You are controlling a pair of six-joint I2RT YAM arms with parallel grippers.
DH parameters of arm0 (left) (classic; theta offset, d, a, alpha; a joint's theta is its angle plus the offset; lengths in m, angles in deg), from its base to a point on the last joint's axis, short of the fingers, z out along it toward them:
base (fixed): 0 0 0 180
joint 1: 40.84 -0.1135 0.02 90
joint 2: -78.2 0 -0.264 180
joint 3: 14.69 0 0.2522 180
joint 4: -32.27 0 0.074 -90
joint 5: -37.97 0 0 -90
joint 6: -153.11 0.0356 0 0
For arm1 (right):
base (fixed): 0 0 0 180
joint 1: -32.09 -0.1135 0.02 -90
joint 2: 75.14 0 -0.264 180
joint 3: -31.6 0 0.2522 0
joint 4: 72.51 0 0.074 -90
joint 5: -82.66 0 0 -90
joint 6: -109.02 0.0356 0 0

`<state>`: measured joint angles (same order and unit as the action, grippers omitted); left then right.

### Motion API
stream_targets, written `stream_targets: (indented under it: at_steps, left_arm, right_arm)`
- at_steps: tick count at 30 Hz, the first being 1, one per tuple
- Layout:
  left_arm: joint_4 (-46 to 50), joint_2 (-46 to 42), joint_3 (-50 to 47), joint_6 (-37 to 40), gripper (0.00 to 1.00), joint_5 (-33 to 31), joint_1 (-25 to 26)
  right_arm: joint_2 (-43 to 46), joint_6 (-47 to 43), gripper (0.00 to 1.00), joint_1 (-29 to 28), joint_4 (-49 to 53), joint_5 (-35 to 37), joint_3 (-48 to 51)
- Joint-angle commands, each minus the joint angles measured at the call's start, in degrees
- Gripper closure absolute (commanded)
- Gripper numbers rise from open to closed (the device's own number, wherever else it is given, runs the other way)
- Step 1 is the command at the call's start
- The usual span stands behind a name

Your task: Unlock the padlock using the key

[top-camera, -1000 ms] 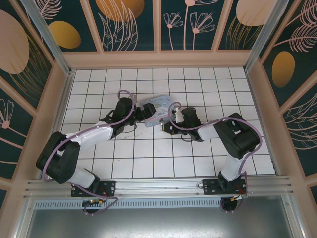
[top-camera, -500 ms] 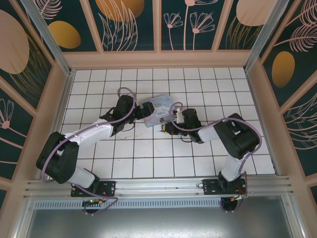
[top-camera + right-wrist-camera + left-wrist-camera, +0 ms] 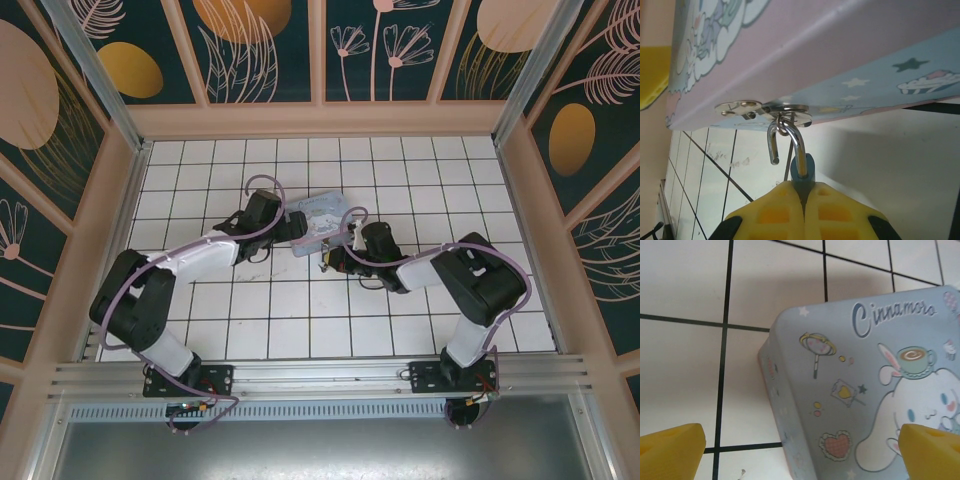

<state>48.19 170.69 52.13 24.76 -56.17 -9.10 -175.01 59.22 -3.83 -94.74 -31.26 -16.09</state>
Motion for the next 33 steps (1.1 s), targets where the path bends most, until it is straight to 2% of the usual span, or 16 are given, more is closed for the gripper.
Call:
stream_targets:
  at_steps: [1, 9, 22, 33]
  left_arm:
    - [1.1, 1.3, 0.7, 1.6, 0.01, -0.4, -0.3]
    - [0.5, 3.1, -0.2, 1.6, 0.01, -0.2, 0.1]
    - [0.5, 5.3, -1.8, 1.3, 0.01, -1.9, 2.6]
    - [0.4, 8.9, -2.6, 0.7, 0.02, -3.4, 4.1]
  right_arm:
    - [1.6, 5.2, 1.00, -0.6, -0.6, 2.5, 1.3]
    - [2.2, 12.7, 1.00, -0.9, -2.2, 5.8, 3.2]
    - [2.9, 23.8, 1.00, -0.9, -11.1, 8.1, 6.2]
    - [2.0, 28.2, 1.00, -1.0, -12.7, 10.4, 4.7]
